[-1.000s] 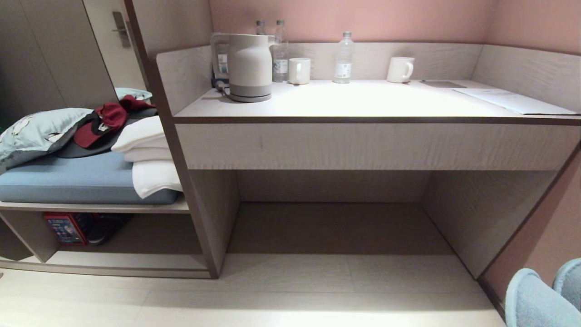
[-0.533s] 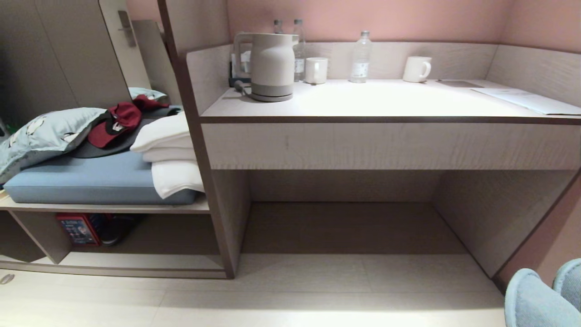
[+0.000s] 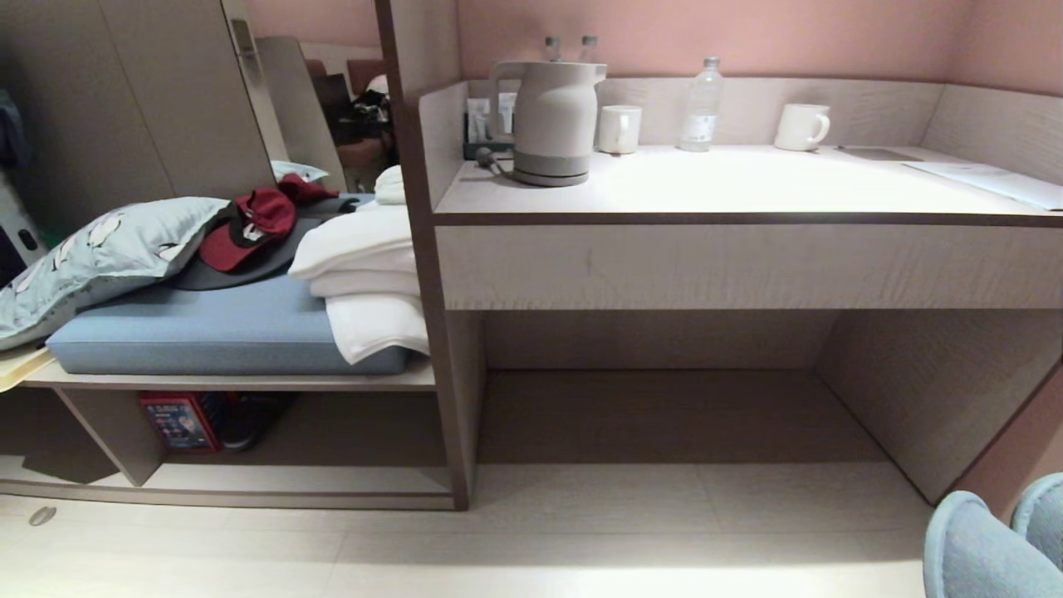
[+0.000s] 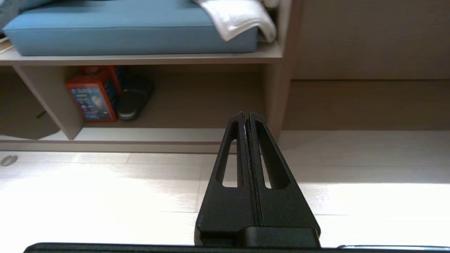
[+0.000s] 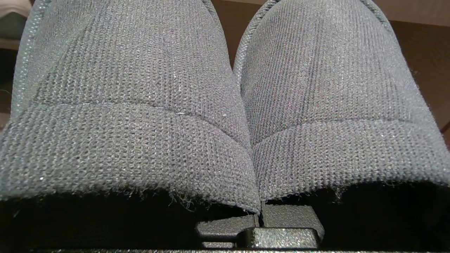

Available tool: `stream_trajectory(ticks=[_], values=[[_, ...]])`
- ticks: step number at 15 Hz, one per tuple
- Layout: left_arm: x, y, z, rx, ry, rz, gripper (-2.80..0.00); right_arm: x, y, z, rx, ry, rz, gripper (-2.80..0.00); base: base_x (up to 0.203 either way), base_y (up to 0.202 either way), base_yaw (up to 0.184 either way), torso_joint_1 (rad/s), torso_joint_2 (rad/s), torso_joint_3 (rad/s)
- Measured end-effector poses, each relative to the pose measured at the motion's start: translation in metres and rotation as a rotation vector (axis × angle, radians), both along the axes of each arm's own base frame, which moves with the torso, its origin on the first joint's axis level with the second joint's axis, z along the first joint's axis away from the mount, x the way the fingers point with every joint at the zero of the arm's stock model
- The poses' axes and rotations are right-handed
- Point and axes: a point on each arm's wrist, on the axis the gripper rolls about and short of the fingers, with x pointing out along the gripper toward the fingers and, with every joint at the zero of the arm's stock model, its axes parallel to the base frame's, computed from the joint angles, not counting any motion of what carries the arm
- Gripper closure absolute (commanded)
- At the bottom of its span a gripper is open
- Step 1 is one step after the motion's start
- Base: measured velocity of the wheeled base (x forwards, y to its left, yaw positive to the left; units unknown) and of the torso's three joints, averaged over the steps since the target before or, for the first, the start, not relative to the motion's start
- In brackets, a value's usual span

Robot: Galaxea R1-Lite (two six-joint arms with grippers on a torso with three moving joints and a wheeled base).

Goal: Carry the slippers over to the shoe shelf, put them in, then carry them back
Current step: Place the slippers into the shoe cabinet

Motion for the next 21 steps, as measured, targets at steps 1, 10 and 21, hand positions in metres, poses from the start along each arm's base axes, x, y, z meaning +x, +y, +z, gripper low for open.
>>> stream_trajectory(ticks=[1,10,21], values=[[0.0,0.0,0.0,0.0,0.0,0.0,0.0,0.0,0.0,0.0,0.0,0.0,0.0,0.0,0.0,0.197,-0.002,0.006,0.0,0.002],[0.0,0.0,0.0,0.0,0.0,0.0,0.0,0.0,0.0,-0.0001,0.001,0.001,0.0,0.0,0.0,0.197,-0.002,0.003,0.0,0.002],[0.0,0.0,0.0,0.001,0.0,0.0,0.0,0.0,0.0,0.0,0.0,0.0,0.0,0.0,0.0,0.196,-0.002,0.003,0.0,0.002]])
